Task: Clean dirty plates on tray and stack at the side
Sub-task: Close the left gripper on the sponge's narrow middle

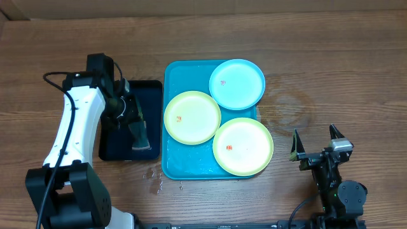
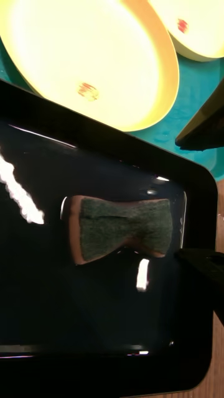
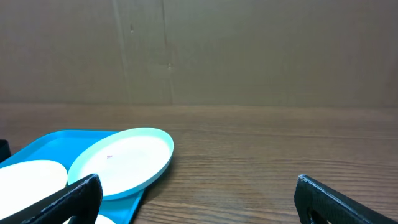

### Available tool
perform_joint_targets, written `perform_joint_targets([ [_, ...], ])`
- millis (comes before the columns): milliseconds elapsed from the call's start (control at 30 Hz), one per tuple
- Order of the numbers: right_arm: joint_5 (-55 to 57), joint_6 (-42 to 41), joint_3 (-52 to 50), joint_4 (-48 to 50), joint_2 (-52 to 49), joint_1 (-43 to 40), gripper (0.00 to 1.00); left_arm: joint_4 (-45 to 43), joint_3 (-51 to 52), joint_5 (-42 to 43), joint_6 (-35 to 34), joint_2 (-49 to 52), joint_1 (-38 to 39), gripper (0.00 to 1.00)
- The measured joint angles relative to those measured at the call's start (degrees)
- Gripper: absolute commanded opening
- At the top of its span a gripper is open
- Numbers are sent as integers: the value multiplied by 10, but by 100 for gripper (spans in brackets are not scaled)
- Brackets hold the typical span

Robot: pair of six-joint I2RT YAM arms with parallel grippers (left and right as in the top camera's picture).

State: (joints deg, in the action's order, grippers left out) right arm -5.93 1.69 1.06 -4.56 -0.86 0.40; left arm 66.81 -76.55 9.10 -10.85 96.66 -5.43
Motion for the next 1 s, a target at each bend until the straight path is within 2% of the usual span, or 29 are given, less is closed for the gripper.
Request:
perform_joint_targets([
  [433,0,0,0,0,0,0,100,-21,0,1,0,0,0,55],
  [1000,0,0,0,0,0,0,100,-7,1,2,1,0,15,55],
])
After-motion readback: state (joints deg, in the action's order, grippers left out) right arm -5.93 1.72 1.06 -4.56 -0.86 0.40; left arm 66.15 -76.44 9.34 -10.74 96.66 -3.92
